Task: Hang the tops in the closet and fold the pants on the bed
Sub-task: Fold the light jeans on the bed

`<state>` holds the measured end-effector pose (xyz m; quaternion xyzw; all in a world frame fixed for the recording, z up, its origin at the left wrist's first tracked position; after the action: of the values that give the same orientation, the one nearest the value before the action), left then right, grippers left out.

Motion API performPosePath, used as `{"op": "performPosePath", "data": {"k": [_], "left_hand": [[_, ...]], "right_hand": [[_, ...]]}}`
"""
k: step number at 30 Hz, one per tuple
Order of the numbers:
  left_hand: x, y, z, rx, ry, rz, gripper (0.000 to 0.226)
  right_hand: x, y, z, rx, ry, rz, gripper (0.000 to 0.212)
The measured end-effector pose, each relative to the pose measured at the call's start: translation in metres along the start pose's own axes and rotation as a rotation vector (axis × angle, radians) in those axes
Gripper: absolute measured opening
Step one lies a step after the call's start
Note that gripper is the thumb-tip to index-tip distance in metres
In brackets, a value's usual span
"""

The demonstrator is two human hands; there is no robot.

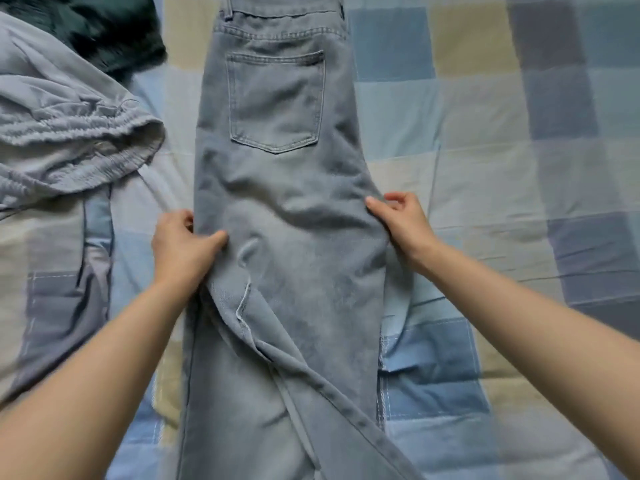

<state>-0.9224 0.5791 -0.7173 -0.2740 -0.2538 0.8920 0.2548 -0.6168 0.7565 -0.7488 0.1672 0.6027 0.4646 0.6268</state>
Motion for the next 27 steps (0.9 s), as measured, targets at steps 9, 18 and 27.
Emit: {"op": "performPosePath", "data": {"k": [9,18,27], "left_hand": [[-0.055,0.046,0.009,-0.314,0.131,0.236,0.017],[-0.097,0.04,0.003,-0.054,-0.015,0.282,0.039],[-0.22,0.052,-0.045,-0.45,0.423,0.542,0.031]], "right_hand": [[-0.051,-0.019,-0.003,0.244,-0.072,-0.135,0.01],[-0.113,-0.055,-0.006,0.117,0.035,-0.149,0.027],[-0.315,-0.152,-0.004,-1.009,0.394,-0.158,0.033]]}}
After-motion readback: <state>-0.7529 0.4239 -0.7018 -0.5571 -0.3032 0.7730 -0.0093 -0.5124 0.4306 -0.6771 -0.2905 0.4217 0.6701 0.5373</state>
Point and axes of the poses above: each hand's wrist, its own x-axis towards the middle knuckle, its own z-axis out of the back of the hand, y = z × x, the point moved 6 cm from there along x, towards the middle knuckle, and after that the axes turned 2 degrees about y, right-handed, at the moved point
